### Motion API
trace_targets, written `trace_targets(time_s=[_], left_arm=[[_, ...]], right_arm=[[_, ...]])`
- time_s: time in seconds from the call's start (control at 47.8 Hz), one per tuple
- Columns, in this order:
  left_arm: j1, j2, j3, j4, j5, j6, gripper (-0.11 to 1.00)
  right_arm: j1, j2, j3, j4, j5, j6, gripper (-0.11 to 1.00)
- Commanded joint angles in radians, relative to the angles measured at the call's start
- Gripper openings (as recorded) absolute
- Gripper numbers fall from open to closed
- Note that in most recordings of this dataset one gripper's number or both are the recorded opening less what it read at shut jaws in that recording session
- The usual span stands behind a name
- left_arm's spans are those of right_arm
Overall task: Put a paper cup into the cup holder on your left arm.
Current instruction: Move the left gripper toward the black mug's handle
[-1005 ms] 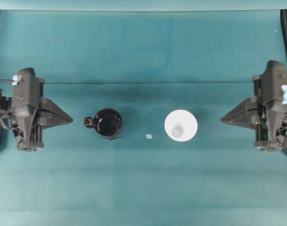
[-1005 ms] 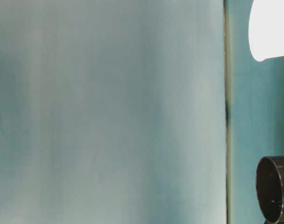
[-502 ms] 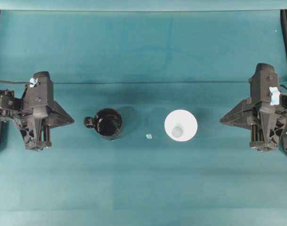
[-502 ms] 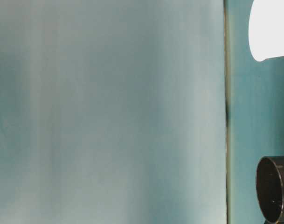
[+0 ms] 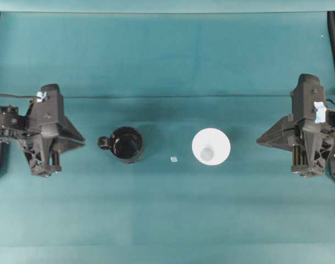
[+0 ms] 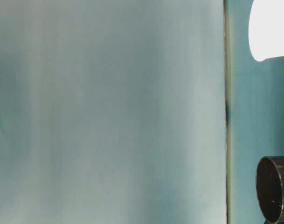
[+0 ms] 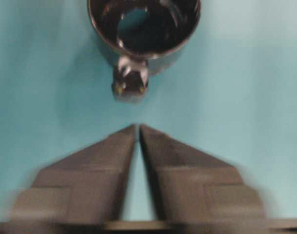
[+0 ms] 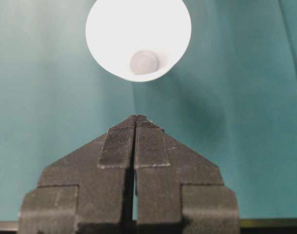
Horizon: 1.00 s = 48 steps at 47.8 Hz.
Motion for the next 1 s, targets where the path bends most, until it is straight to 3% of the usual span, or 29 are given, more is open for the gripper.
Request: trace_targets(time_s=[0.0, 0.063, 0.147, 0.272, 0.586, 0.984], left_arm=[[0.000, 0.018, -0.008, 0.003, -0.028, -0.002, 0.59], [0.000, 0.028, -0.003, 0.003, -0.051, 0.000, 0.78], [0.000, 0.041, 0.002, 0.003, -0.080, 0.000, 0.93], [0.000, 0.083, 0.012, 0.003, -0.135, 0.000, 0.87], [0.002, 0.264, -0.020, 0.002, -0.290, 0.034, 0.89], [0.041, 0.290, -0.032, 0.003, -0.313, 0.061, 0.89]], right_arm=[[-0.002, -0.003, -0.025, 0.002, -0.003, 0.008, -0.03], [-0.002, -0.003, -0.025, 0.002, -0.003, 0.008, -0.03], [-0.002, -0.003, -0.025, 0.002, -0.003, 0.008, -0.03], [-0.002, -0.003, -0.025, 0.002, -0.003, 0.008, -0.03], [-0.003, -0.003, -0.023, 0.002, -0.003, 0.009, -0.03], [-0.002, -0.003, -0.025, 0.003, -0.003, 0.009, -0.03]])
